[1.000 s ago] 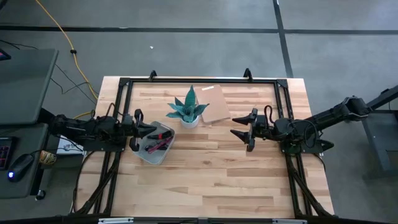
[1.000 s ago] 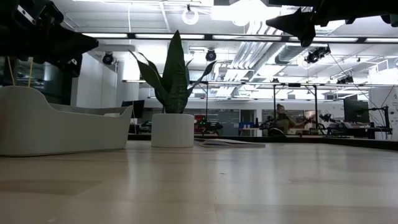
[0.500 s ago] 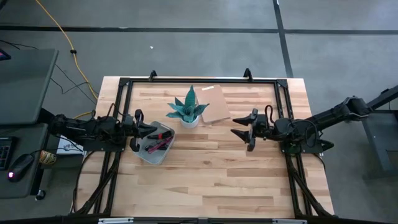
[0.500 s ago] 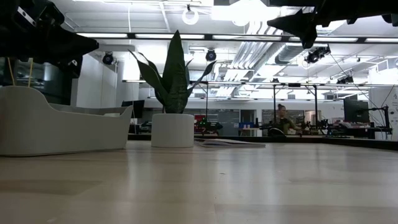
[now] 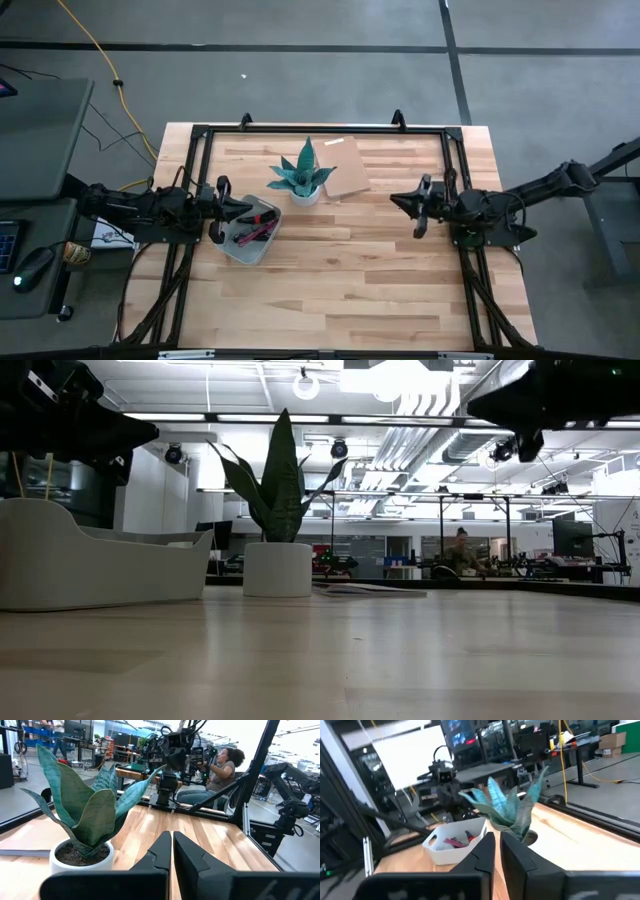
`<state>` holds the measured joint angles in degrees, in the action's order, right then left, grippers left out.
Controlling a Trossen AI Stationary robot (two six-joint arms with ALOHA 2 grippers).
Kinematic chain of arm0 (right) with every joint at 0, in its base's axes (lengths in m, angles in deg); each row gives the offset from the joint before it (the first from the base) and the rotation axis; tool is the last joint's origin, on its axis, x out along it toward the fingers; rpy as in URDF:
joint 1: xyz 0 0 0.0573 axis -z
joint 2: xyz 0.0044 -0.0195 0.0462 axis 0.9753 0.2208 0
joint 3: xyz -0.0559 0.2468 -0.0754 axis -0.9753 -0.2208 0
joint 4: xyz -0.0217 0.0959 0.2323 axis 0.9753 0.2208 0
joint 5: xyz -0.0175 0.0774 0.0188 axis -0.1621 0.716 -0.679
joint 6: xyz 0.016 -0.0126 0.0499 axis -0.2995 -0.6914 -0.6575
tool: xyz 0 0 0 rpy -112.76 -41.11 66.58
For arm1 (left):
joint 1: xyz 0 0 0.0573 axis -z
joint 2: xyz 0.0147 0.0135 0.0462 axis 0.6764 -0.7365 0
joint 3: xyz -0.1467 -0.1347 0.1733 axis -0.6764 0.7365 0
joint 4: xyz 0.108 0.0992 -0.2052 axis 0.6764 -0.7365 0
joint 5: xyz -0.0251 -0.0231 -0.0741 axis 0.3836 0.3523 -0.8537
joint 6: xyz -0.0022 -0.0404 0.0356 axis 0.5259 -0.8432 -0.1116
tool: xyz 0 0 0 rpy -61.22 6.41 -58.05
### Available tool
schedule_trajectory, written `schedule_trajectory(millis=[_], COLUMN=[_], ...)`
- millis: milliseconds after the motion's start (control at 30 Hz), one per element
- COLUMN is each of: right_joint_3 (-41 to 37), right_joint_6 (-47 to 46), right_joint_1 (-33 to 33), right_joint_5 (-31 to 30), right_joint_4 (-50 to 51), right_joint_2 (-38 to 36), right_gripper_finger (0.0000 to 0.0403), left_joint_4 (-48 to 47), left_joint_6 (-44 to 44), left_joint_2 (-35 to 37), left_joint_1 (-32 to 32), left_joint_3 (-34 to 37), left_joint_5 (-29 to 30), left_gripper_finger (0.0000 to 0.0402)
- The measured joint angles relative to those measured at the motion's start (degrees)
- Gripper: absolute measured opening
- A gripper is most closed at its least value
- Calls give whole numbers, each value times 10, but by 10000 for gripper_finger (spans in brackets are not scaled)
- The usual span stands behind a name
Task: Pick and place USB-C Cables
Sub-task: Return to Home Position
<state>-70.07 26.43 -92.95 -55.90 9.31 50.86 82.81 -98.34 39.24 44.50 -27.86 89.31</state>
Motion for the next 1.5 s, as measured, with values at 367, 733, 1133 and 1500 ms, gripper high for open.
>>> schedule_trajectory(millis=[367, 733, 1133, 1500], right_joint_3=[-85, -97, -119, -120], right_joint_6=[-8, -5, -28, 61], right_joint_1=[12, 12, 16, 16], right_joint_5=[26, 35, 84, 152], right_joint_4=[-16, 2, 24, 83], right_joint_2=[-153, -176, -174, -174], right_gripper_finger=[2, 0, 0, 0], left_joint_4=[0, 0, 0, 0], left_joint_6=[0, 0, 0, 0], left_joint_2=[0, 0, 0, 0], left_joint_1=[0, 0, 0, 0], left_joint_3=[0, 0, 0, 0], left_joint_5=[0, 0, 0, 0], left_gripper_finger=[0, 0, 0, 0])
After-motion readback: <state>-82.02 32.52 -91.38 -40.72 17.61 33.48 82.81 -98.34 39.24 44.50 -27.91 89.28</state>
